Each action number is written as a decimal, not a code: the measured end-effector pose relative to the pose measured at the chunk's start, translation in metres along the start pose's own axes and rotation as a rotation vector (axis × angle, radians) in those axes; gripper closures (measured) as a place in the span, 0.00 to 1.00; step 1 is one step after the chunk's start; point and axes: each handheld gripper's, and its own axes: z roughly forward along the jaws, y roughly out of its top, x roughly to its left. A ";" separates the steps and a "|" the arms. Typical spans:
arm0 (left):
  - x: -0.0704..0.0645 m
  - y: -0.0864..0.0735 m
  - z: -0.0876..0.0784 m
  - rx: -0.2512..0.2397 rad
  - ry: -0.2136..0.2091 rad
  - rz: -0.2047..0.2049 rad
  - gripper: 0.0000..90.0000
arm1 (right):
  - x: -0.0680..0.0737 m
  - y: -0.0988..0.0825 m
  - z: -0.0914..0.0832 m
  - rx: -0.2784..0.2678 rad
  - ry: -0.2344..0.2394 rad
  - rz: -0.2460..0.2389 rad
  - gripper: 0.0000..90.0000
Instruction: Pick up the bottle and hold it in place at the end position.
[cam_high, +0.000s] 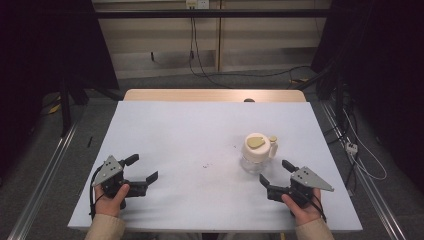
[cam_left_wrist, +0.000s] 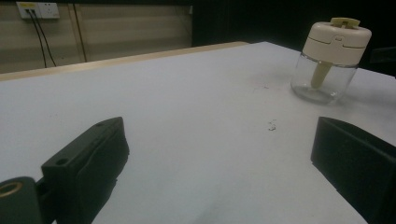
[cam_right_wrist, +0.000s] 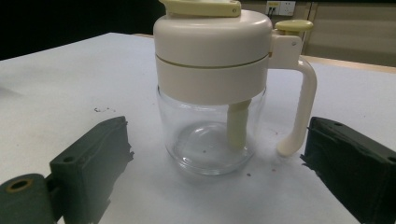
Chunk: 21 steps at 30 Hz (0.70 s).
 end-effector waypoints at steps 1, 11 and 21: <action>0.000 0.000 0.000 -0.003 -0.003 0.004 0.04 | 0.000 0.000 0.000 -0.002 0.000 0.001 0.07; 0.000 0.001 0.001 -0.006 -0.008 0.011 0.04 | 0.000 0.002 0.008 0.007 -0.007 -0.013 0.07; -0.001 0.001 -0.001 -0.005 -0.008 0.012 0.04 | 0.003 0.007 0.021 0.011 -0.010 -0.032 0.07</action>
